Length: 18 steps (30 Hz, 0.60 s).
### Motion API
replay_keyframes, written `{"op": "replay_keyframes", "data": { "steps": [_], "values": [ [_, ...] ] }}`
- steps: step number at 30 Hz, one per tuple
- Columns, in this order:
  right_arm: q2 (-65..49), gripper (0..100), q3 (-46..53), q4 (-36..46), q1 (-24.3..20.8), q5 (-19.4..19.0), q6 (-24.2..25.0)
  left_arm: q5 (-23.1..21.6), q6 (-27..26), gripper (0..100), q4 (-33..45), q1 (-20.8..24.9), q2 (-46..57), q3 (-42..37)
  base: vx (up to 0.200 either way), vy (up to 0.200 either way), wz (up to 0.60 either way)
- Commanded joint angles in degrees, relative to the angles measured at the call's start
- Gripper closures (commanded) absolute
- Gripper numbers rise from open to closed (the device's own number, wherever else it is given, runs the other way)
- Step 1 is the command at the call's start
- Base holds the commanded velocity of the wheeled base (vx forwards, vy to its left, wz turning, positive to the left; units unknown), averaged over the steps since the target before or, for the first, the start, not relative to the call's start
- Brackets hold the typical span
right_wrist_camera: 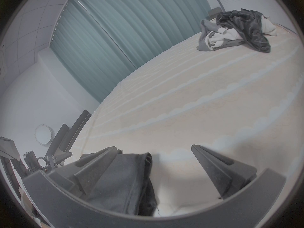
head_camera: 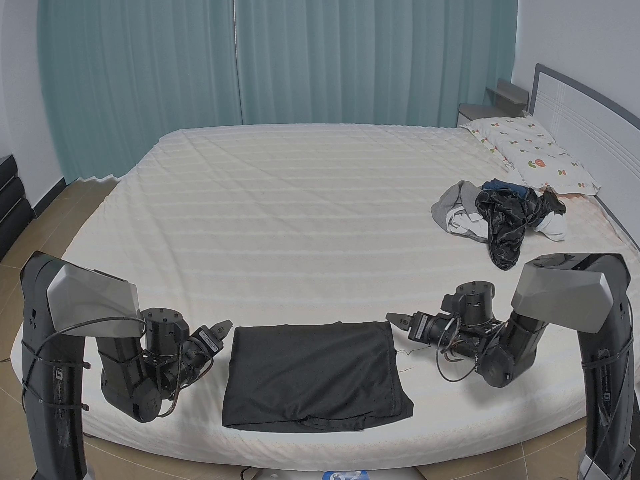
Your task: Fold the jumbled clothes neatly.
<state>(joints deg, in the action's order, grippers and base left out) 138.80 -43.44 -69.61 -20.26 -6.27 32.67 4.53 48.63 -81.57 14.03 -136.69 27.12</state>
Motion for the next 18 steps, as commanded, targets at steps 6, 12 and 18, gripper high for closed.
{"op": "replay_keyframes", "data": {
  "steps": [6,12,18],
  "values": [
    [-20.15,0,22.43,-8.26,4.18,0.20,-0.33,-0.23,-3.01,0,-2.37,-1.64,11.98,-4.36,0.000,0.000,0.00],
    [-29.38,0,30.08,-9.67,5.06,0.29,-1.91,0.74,-14.97,0,-3.95,-3.92,14.44,-5.68,0.000,0.000,0.00],
    [-43.53,0,38.78,-10.02,5.32,0.38,-5.42,1.00,-17.60,0,-5.44,-6.38,26.04,-12.71,0.000,0.000,0.00]
  ]
}}
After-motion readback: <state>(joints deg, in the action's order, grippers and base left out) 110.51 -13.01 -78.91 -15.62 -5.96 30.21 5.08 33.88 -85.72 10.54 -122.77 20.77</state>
